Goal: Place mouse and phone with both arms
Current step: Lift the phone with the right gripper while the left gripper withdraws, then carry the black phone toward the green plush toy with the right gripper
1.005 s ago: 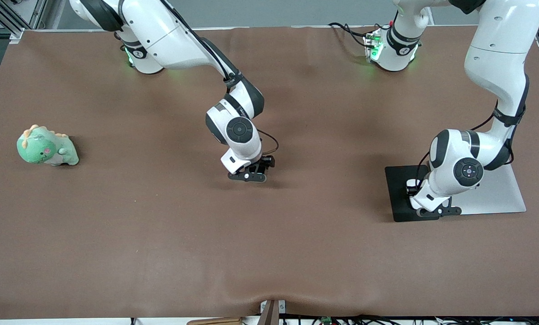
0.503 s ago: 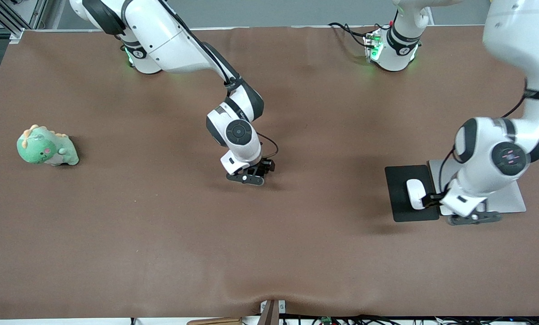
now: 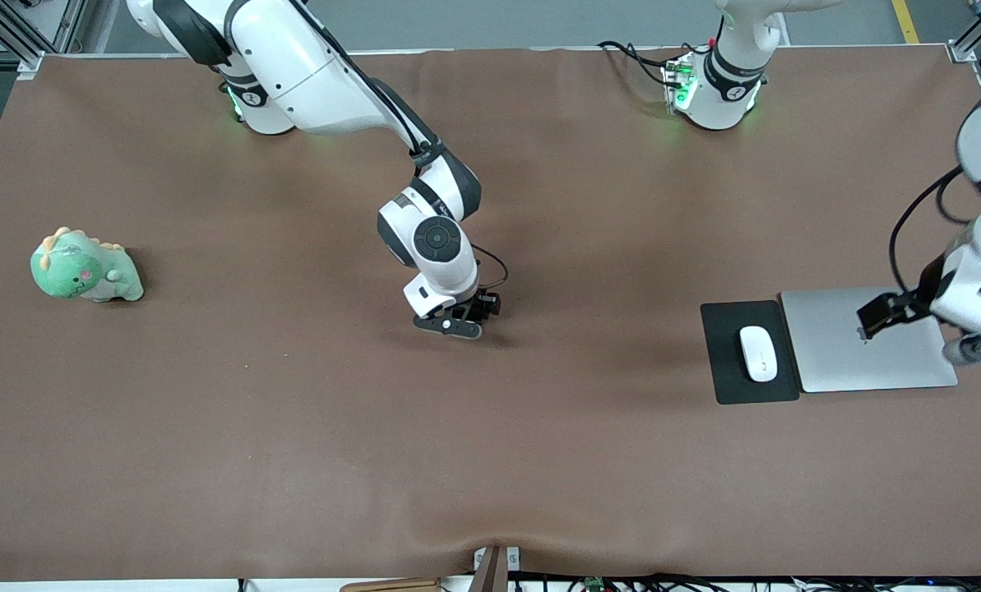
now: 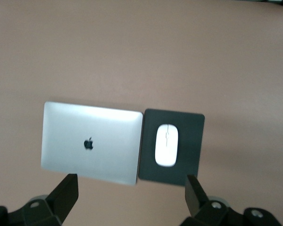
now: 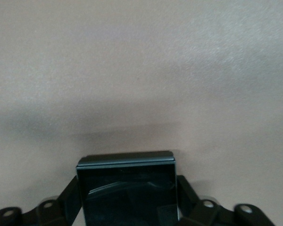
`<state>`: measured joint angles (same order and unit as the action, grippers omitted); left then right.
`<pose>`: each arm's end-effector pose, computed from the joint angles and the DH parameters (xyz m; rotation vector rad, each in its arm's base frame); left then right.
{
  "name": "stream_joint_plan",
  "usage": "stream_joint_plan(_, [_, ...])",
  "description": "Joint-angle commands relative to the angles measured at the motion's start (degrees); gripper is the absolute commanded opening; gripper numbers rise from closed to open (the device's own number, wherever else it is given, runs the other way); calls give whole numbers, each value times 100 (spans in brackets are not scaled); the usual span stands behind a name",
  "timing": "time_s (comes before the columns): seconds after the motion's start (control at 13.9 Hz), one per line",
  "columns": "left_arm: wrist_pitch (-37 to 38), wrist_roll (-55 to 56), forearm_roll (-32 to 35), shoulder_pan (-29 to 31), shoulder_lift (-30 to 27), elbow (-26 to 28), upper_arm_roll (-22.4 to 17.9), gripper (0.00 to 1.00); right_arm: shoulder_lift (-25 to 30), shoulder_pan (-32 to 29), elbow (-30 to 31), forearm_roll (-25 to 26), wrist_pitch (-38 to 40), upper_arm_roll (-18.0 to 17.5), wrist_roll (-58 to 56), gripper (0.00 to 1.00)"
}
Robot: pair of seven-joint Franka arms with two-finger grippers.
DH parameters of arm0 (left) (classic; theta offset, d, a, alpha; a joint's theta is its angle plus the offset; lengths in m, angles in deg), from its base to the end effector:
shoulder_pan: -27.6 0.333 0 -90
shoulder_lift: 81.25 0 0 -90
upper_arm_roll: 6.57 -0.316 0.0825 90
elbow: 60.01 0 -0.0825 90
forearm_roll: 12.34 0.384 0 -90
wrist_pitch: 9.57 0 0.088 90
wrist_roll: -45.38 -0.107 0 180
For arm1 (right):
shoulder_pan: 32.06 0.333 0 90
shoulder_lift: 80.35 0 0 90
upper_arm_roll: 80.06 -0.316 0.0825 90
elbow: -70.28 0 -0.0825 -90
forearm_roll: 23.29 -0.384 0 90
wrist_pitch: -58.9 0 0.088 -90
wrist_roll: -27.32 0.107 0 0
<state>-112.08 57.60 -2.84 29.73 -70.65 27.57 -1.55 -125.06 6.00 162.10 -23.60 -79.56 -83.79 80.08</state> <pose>0.6270 -0.0130 0.5567 -2.9956 -0.2027 -0.1428 0.5234 0.4600 0.1745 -3.0646 0.3308 0.0189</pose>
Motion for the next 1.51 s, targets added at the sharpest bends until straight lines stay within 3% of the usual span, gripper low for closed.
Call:
stream_joint_plan(0.0, [477, -80, -202, 25, -567, 75, 130, 100, 5, -61, -76, 119, 2, 30, 76, 36])
stream_joint_plan(0.29, [996, -211, -614, 60, -990, 66, 139, 100, 584, -606, -50, 84, 712, -6, -116, 36])
stream_joint_plan(0.43, [1049, -299, -668, 25, -1130, 92, 70, 100, 883, -1000, -6, 23, 1169, -14, -729, 35])
stream_joint_plan(0.57, [1189, -405, -668, -115, -1166, 93, -27, 100, 1191, -1422, 134, 14, 1487, -23, -1380, 27])
stream_joint_plan(0.72, [1339, -396, -668, -309, -1219, 101, -203, 100, 1559, -1818, 528, 14, 1505, -14, -2091, 23])
stream_joint_plan(1.01, [1348, -396, -747, -256, -1245, 119, -142, 100, 2342, -2836, 1459, 14, 1505, -14, -3463, 17])
stream_joint_plan(1.29, [1330, -388, -765, -256, -1201, 119, -142, 100, 2922, -3883, 2382, 22, 1497, 3, -4799, 17])
stream_joint_plan(1.44, [1339, -396, -791, -248, -1219, 119, -142, 100, 2950, -4436, 2682, 31, 1488, 12, -5457, 17])
